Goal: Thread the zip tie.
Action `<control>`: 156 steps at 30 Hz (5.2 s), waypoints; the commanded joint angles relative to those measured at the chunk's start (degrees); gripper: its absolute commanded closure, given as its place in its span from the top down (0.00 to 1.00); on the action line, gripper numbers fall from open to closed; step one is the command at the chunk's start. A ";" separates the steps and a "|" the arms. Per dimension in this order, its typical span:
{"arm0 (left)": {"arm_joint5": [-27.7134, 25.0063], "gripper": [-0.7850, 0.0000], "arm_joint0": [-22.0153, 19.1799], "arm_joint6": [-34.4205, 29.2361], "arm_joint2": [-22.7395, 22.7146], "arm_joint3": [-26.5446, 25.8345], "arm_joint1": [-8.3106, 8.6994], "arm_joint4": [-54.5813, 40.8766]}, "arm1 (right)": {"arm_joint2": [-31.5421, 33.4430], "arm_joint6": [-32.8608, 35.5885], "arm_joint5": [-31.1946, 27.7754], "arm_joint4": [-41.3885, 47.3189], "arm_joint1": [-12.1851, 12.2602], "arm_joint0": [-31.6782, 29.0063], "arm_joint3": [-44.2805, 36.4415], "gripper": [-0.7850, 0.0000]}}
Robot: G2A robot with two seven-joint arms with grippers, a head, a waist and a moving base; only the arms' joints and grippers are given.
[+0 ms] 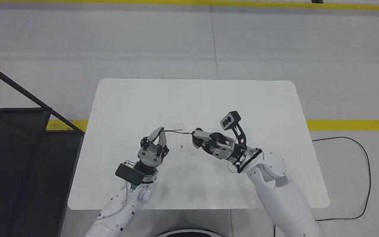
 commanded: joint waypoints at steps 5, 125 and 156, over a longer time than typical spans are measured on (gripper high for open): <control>0.00 0.00 0.00 0.00 0.00 0.00 0.00 0.00 | -0.33 -0.46 0.90 -0.83 -0.09 0.60 0.40 0.00; 0.00 0.00 0.00 0.00 0.00 0.00 0.00 0.00 | -5.73 -1.03 -12.66 3.98 -5.23 7.28 5.05 0.00; 0.00 0.00 0.00 0.00 0.00 0.00 0.00 0.00 | 4.25 4.73 -8.77 -9.30 -1.29 -2.98 -3.95 0.00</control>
